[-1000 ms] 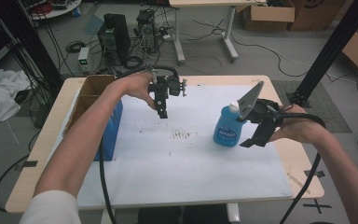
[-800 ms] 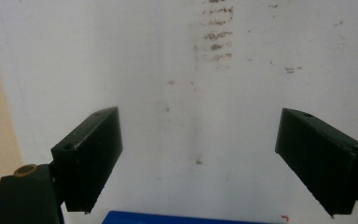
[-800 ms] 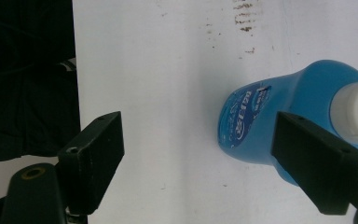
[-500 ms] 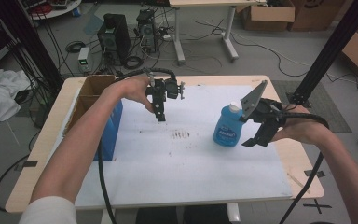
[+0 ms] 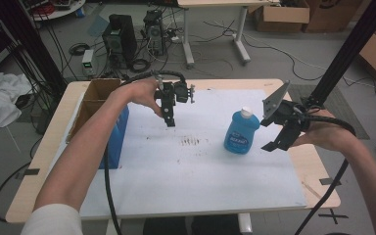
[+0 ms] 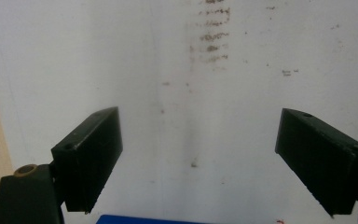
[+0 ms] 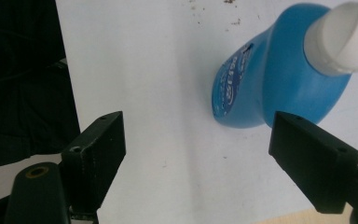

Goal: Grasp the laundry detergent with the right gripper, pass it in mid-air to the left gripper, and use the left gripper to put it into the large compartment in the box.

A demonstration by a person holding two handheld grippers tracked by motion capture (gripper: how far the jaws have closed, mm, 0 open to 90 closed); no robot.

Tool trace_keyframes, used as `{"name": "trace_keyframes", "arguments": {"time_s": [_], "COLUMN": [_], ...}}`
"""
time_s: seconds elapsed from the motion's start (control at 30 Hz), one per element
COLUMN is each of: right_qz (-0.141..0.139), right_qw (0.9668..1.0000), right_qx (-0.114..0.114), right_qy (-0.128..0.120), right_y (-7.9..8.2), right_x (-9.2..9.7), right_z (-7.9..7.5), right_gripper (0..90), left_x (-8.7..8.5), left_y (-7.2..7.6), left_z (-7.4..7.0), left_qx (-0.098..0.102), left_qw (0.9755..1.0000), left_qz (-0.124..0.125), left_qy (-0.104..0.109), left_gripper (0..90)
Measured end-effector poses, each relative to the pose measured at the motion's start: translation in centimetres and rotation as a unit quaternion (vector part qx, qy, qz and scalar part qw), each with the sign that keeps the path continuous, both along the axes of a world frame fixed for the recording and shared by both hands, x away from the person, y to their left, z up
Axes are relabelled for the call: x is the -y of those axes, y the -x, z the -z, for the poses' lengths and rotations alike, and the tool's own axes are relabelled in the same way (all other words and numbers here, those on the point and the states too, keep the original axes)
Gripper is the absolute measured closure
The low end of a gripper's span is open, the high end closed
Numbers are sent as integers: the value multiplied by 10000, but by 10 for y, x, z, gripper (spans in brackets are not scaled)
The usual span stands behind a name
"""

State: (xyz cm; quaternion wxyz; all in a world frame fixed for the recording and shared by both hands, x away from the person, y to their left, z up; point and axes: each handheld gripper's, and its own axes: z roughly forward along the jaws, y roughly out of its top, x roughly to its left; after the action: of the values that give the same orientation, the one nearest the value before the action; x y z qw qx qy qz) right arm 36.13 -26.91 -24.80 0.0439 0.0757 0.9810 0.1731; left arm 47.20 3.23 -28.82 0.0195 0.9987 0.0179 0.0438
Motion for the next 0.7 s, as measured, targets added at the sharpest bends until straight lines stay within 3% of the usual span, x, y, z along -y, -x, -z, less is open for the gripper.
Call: {"name": "trace_keyframes", "arguments": {"time_s": [0.4,0.7], "right_qz": [523,896], "right_qw": [9986,9959], "right_qx": [-11,-76], "right_qy": [98,-33], "right_y": [-18,-33], "right_x": [11,18], "right_z": [11,23], "right_gripper": [184,184], "left_x": [1,4], "left_y": [-2,1], "left_z": [2,3], "left_qx": [-21,27], "left_qw": [10000,10000], "left_qz": [-14,66], "left_qy": [4,-17], "left_gripper": [154,154]}}
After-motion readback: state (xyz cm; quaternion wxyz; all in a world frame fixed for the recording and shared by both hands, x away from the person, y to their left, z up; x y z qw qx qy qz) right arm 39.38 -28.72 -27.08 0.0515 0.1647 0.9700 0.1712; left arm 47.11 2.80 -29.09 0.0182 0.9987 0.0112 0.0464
